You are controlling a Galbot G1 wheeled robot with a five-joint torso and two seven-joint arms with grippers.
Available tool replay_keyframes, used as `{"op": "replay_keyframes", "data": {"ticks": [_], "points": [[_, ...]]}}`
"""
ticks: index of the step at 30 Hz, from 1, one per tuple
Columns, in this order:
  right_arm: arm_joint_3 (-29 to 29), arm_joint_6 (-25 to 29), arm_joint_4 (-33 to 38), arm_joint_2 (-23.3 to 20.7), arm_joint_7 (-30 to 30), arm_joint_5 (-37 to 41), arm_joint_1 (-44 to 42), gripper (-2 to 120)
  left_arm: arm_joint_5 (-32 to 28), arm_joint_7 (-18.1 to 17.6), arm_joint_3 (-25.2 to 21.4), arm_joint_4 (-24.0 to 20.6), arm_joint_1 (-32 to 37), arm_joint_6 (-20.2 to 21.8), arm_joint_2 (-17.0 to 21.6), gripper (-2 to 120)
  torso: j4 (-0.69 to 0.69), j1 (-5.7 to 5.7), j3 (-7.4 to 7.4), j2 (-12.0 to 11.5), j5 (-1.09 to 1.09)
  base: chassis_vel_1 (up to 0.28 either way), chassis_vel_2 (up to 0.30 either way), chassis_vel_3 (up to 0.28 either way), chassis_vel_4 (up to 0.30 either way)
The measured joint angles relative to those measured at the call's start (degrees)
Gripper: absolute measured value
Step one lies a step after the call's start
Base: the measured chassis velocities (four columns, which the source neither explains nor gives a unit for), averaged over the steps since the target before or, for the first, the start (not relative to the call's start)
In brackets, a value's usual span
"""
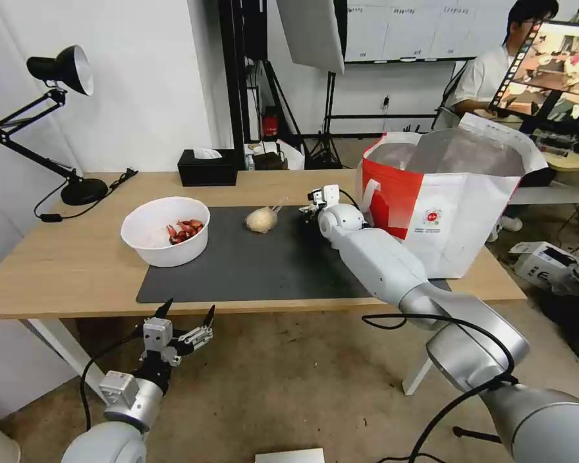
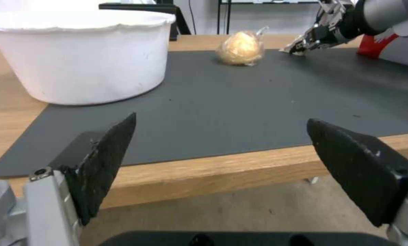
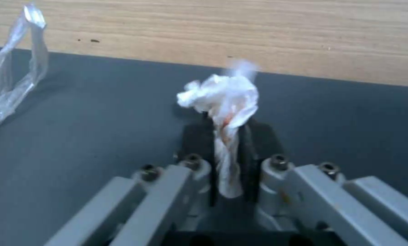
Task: Pick up the trash from the table and place it into the takeout bag.
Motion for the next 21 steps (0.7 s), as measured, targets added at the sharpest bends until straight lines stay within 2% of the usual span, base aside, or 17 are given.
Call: {"op": "replay_keyframes", "data": {"ticks": [3,14,17,20,21], "points": [[0.07,0.40,0.15,-0.15,0.03,0.06,-0.09,0,-0.08,-0.02,0.02,-0.02,-0.06,0.00,0.05,100,0.00,0.00,0.00,0.00,0.00,0.000,0.000,0.000,0.000],[-0.04,3.34,4.72,-1.88,2.68,0.39,-1.17,0,-0.19,-0.12,0.32,-0.22,-0.23,0.00,0.05,100,0.00,0.00,0.00,-0.01,0.00,0.000,0.000,0.000,0.000],[-0.52,5.35,8.60,-3.22,4.98,-0.16,-2.18,0,-0.19,-0.14,0.34,-0.39,-0.17,0.00,0.01,100,0.00,0.00,0.01,0.00,0.00,0.000,0.000,0.000,0.000],[-2.30,9.06,19.32,-7.17,11.49,-1.97,-4.99,0,-0.19,-0.17,0.32,-0.86,-0.03,0.01,-0.09,100,0.00,0.00,0.00,0.00,0.00,0.000,0.000,0.000,0.000],[-2.30,9.06,19.32,-7.17,11.49,-1.97,-4.99,0,-0.19,-0.17,0.32,-0.86,-0.03,0.01,-0.09,100,0.00,0.00,0.00,0.00,0.00,0.000,0.000,0.000,0.000]]}}
